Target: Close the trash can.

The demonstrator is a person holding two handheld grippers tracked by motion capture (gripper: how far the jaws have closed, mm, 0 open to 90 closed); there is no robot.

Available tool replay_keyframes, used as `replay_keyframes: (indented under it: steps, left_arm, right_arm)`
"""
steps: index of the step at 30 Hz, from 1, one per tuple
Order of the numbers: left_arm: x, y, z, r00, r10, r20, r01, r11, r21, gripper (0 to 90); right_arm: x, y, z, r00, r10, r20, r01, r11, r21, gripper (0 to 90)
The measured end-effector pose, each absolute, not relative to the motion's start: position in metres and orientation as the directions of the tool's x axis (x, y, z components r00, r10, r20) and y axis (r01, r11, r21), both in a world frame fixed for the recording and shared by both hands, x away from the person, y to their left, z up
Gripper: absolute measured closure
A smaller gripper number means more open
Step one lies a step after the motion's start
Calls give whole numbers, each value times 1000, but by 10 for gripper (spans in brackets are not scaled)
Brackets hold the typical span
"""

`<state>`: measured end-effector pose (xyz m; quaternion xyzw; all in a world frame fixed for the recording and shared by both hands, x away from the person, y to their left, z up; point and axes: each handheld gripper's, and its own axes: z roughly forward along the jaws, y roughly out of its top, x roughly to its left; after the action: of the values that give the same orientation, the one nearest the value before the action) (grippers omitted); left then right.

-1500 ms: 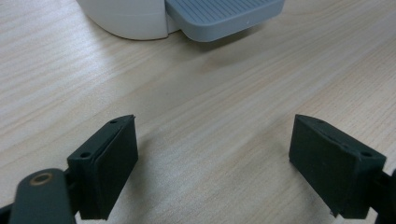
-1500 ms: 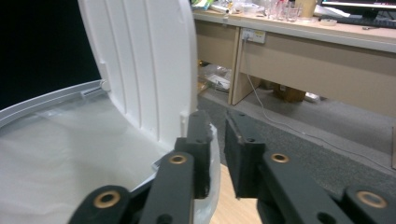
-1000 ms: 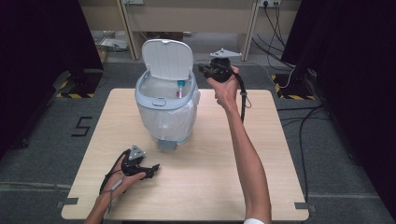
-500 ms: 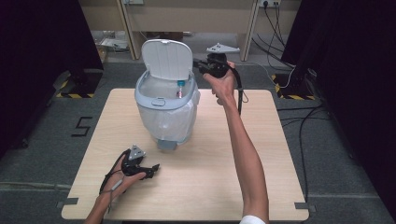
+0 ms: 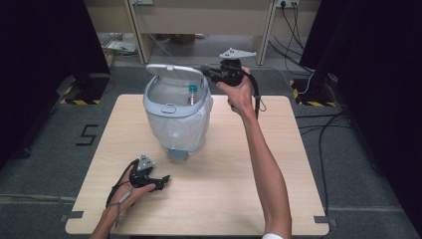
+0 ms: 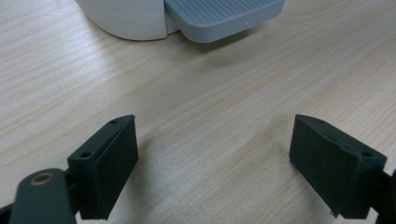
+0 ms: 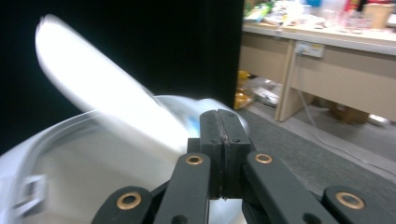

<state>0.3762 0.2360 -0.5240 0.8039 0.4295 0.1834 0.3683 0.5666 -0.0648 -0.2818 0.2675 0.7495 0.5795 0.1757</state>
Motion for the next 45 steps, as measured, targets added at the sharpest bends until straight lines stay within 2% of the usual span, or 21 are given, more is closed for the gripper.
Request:
replay_keyframes:
  steps: [3,14,21,32,38,39,41,45]
  left_arm:
    - [376,236,-524,564,826,-21,555,-360,749,143]
    - [376,236,-524,563,826,-21,556,-360,749,143]
    - [376,236,-524,563,826,-21,556,-360,749,142]
    - [376,236,-524,563,826,-20,556,-360,749,143]
    - [376,236,-524,562,827,-18,555,-361,749,143]
    - [376,236,-524,562,827,-17,555,-363,749,142]
    - [376,236,-524,560,828,-19,556,-359,749,143]
    - [376,236,-524,559,829,-19,557,-358,749,143]
  right_arm:
    - [552,-57,-284,-818,574,33,180,201,963,897]
    - [518,-39,-291,-825,563,-58,144,308,940,896]
    - [511,-32,-299,-833,550,-64,156,344,926,891]
    - [499,-20,-302,-838,544,-38,167,323,932,893]
    - [490,-6,-301,-837,538,-95,132,368,921,894]
    - [486,0,-300,-825,546,-145,107,402,910,896]
    - [484,5,-299,-813,558,-167,102,419,903,897]
    - [483,13,-300,-808,568,-156,112,408,906,898]
